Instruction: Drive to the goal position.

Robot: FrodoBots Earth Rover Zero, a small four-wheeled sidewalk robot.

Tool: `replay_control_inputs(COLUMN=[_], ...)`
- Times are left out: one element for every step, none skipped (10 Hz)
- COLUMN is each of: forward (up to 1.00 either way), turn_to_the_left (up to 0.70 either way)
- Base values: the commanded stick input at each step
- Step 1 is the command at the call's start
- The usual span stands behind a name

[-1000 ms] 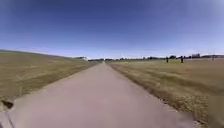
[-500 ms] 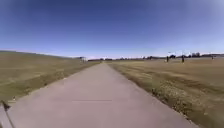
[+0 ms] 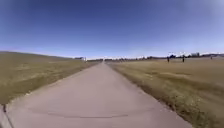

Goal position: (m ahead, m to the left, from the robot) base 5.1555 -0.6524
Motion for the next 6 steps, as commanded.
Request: replay_control_inputs(forward=[1.0, 1.0, 1.0, 1.0, 1.0, 1.0], turn_to_the_left=[0.0, 0.0, 0.0, 0.0, 0.0, 0.0])
